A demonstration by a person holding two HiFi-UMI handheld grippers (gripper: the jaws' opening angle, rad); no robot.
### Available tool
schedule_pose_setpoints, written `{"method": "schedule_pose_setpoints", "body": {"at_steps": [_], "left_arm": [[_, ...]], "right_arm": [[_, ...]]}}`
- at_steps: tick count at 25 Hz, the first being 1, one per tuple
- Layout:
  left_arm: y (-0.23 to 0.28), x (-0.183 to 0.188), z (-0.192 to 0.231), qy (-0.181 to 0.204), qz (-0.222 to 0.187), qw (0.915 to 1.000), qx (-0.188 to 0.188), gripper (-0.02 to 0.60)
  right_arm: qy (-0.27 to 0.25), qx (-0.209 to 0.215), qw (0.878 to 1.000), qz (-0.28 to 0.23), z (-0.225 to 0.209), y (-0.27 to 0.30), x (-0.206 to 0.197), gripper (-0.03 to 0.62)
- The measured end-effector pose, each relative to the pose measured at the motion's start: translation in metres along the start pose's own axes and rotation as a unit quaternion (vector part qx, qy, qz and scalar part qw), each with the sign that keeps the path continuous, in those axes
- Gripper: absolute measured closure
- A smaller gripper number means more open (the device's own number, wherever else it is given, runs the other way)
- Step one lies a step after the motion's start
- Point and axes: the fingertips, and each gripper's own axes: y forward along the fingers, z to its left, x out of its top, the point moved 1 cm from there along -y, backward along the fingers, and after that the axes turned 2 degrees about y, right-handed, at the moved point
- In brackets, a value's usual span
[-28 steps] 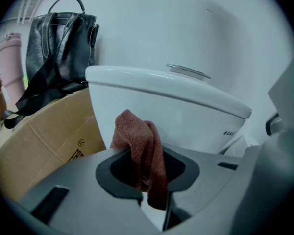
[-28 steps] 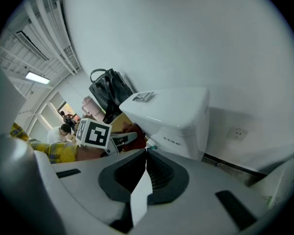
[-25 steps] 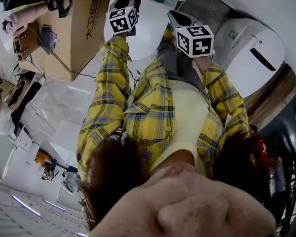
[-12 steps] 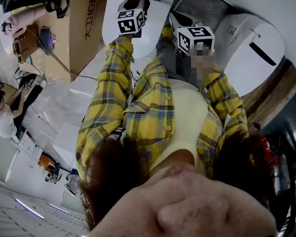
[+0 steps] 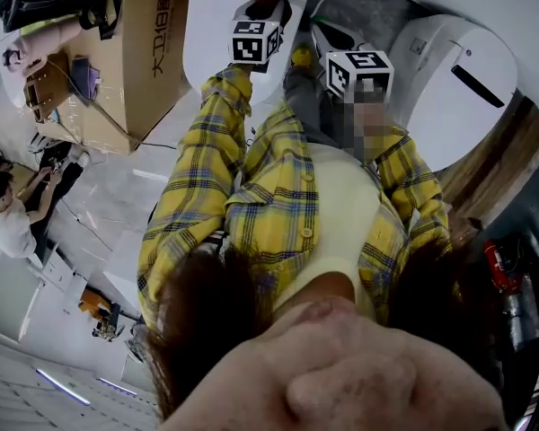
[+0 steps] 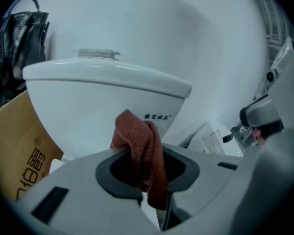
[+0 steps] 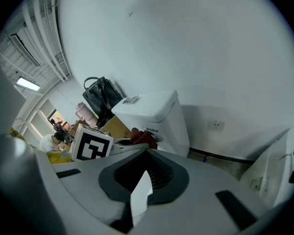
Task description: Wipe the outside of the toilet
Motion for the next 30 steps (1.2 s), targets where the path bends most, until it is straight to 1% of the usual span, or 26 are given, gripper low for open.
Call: {"method": "schedule_pose_setpoints", "body": {"at_steps": [6, 10, 12, 15, 19, 23, 27, 30], "left_arm": [[0.004, 0.003, -0.032, 0.039, 0.005, 0.9986, -0.036, 0.483], [0.0, -0.002, -0.049, 0.066, 0.012, 0.9958, -0.061, 0.483], [-0.003, -0.005, -0.05, 0.065, 0.01, 0.9956, -0.066, 0.483], [-0.014, -0.01, -0.042, 0.04, 0.002, 0.9973, -0.062, 0.483], [-0.035, -0.022, -0.018, 0.025, -0.001, 0.9991, -0.034, 0.483], [-0.052, -0.036, 0.028, 0.005, 0.003, 0.9998, 0.019, 0.483], [-0.066, -0.042, 0.076, -0.024, 0.003, 0.9965, 0.079, 0.483], [-0.071, -0.041, 0.103, -0.048, -0.004, 0.9928, 0.11, 0.483]], "right_arm": [[0.007, -0.006, 1.0, -0.005, -0.008, -0.011, -0.005, 0.568], [0.004, -0.006, 1.0, -0.004, -0.008, -0.016, -0.009, 0.568], [0.0, -0.002, 1.0, -0.003, -0.006, -0.016, -0.01, 0.568], [-0.007, 0.005, 1.0, 0.004, -0.001, -0.014, -0.013, 0.568], [-0.019, 0.018, 1.0, 0.013, 0.008, -0.007, -0.014, 0.568], [-0.029, 0.031, 0.999, 0.026, 0.018, 0.004, -0.016, 0.568], [-0.037, 0.043, 0.998, 0.041, 0.029, 0.018, -0.019, 0.568], [-0.041, 0.05, 0.997, 0.048, 0.035, 0.028, -0.017, 0.568]]}}
